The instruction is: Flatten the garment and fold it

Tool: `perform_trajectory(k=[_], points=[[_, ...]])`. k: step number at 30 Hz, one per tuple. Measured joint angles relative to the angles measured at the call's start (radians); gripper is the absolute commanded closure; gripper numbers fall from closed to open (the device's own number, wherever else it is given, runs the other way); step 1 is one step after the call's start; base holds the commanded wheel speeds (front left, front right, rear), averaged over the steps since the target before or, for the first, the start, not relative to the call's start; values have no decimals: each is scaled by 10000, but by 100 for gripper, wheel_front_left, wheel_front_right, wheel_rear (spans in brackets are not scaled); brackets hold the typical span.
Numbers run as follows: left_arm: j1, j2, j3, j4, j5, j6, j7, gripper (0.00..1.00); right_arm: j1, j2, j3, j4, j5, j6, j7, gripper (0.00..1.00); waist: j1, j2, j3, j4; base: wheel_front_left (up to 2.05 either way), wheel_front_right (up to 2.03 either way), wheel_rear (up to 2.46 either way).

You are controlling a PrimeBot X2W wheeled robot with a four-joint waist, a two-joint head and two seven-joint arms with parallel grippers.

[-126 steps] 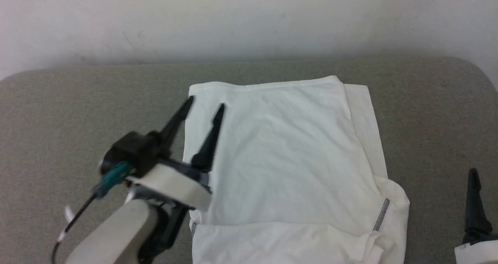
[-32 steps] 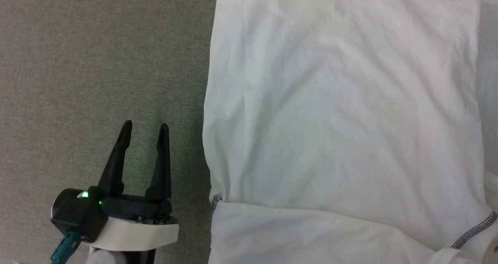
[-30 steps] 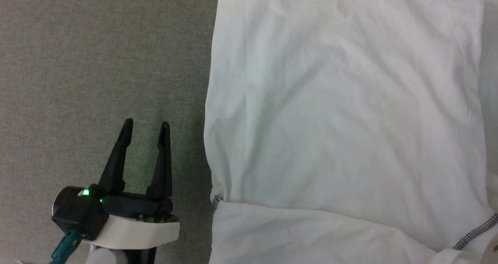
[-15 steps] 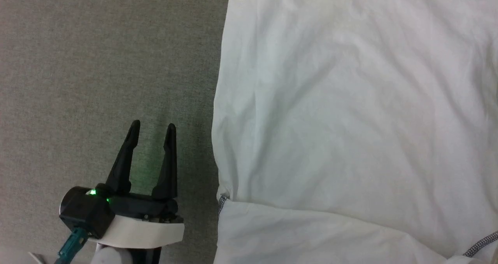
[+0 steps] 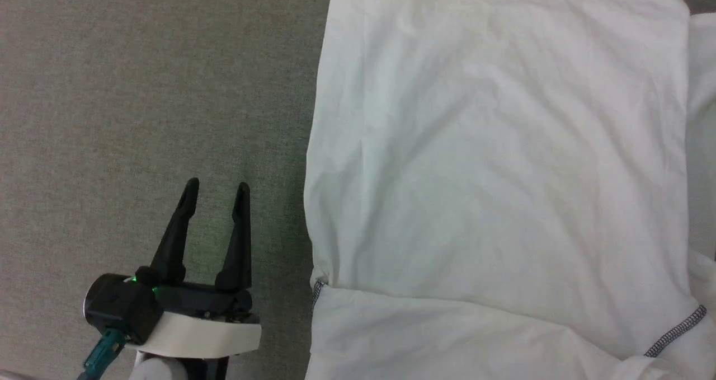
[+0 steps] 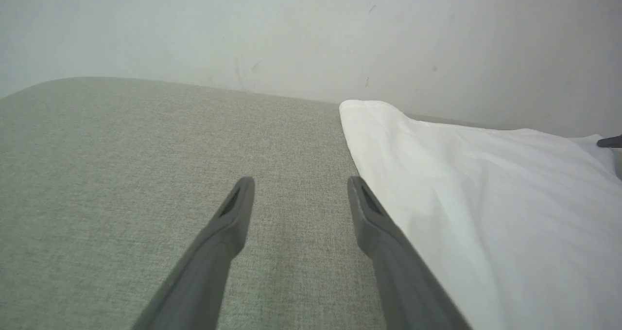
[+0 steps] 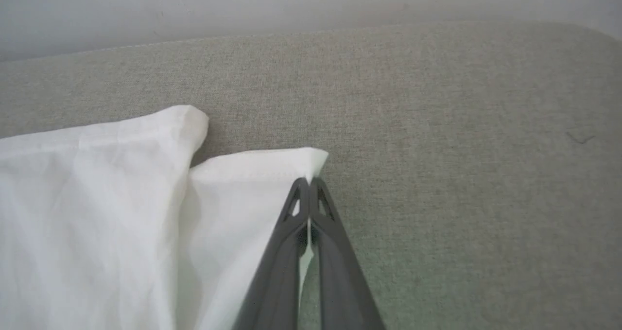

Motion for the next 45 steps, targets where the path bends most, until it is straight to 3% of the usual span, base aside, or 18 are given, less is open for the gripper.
perform_trajectory(k=[5,22,27,39,45], points=[[393,111,190,27,29,-2,0,0,702,42,-439,-196,573,0,-604,100,-1,0,-652,-178,0,0,0],[2158,535,671,-468,69,188,395,0,4675,180,-4102,-1256,1076,0,-1540,100,-3,0,-3022,-1058,0,0,0],[2535,629,752,-665,58,265,660,0,5293,-186,-4809,-1154,1049,0,-1864,100,-3,0,-3607,-1324,0,0,0],[3285,690,740,-1055,-21,374,1032,0,6227,-1020,-5292,-690,984,0,-2123,100,-2,-2,-4864,-1702,0,0,0],[3435,686,727,-1114,-38,456,1041,0,6332,-1216,-4819,-777,1193,0,-2182,100,-1,-2,-5092,-1731,0,0,0]])
